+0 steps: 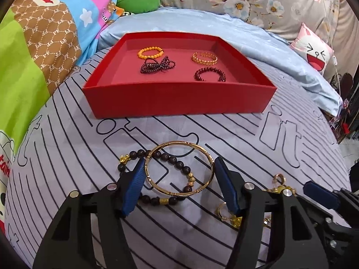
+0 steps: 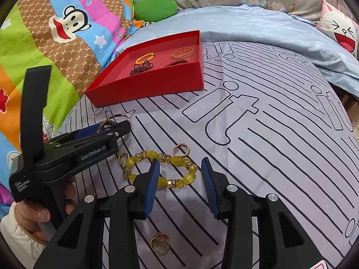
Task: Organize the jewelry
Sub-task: 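Grasp the thin gold bangle with the left gripper while the right grasps the yellow bead bracelet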
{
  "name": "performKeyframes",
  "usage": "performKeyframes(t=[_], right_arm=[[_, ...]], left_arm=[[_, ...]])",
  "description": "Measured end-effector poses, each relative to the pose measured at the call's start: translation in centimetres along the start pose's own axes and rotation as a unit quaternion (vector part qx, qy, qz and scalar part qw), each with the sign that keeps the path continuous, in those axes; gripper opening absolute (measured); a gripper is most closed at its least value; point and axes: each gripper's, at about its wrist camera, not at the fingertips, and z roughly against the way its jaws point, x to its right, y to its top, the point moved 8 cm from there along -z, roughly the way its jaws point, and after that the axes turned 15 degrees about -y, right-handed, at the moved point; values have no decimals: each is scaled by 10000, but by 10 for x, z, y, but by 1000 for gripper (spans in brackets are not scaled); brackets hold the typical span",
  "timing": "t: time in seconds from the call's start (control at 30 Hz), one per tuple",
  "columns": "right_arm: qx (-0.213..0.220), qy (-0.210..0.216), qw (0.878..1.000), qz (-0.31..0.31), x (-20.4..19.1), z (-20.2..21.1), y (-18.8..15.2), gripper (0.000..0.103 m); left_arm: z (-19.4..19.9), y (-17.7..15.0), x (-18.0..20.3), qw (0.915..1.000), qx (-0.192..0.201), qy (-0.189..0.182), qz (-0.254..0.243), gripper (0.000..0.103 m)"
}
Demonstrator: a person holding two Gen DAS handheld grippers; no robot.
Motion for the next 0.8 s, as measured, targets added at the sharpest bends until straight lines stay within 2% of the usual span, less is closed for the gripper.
performKeyframes(t=[0.2, 0.43, 0.6, 0.8], right_arm=[[-14, 3, 10000, -2, 0, 2, -3, 38], [-147, 14, 9999, -88, 3, -10, -5, 38], [-122, -130, 9998, 14, 1, -17, -2, 32], [-11, -468, 9985, 285, -1, -20, -1, 19]], left_arm=[[29, -3, 1, 9998, 179, -52, 57, 59], [53, -22, -4, 9997, 192, -54, 146, 59], [57, -34, -6, 9996, 126, -92, 217, 59], [54, -43, -7, 9996, 38, -133, 260, 59]])
